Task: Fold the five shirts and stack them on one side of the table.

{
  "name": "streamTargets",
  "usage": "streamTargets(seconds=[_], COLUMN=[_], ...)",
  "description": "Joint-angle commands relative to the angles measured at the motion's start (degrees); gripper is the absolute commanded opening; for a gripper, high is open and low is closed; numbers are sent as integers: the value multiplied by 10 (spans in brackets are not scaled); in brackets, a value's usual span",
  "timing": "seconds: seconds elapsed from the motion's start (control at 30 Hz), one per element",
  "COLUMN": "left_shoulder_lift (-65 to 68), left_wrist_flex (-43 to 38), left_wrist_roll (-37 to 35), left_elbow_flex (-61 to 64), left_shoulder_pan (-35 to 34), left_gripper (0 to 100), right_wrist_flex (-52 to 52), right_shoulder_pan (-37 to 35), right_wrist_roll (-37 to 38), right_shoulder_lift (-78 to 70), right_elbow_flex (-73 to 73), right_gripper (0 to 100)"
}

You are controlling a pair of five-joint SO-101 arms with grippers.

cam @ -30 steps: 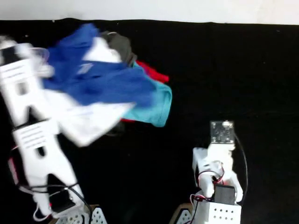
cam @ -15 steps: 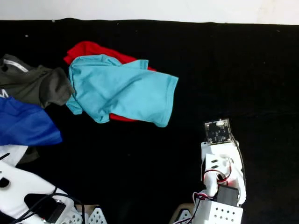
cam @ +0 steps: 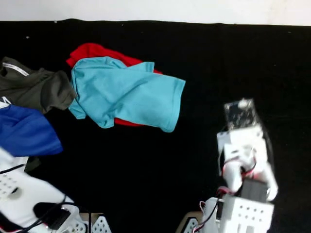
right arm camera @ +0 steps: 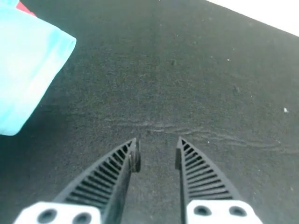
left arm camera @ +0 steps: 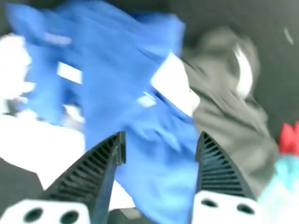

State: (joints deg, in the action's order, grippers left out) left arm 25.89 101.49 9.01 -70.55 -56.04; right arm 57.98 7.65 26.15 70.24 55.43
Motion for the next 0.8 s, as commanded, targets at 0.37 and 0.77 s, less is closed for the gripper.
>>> streamTargets(seconds=[0.37,0.77], left_shoulder_lift=[-188,10], left_wrist_flex=[-142,-229], left_wrist_roll=[-168,-176], left_elbow_flex=[582,586], left_shoulder_pan=[453,531], left_gripper=[324,318], right_wrist_flex=[202,222], right_shoulder_pan=[-4,-4], right_wrist_roll=[-7,-7], right_shoulder_lift=[-193,-193], right_elbow_flex=[-336,-339], right_gripper=[139,139])
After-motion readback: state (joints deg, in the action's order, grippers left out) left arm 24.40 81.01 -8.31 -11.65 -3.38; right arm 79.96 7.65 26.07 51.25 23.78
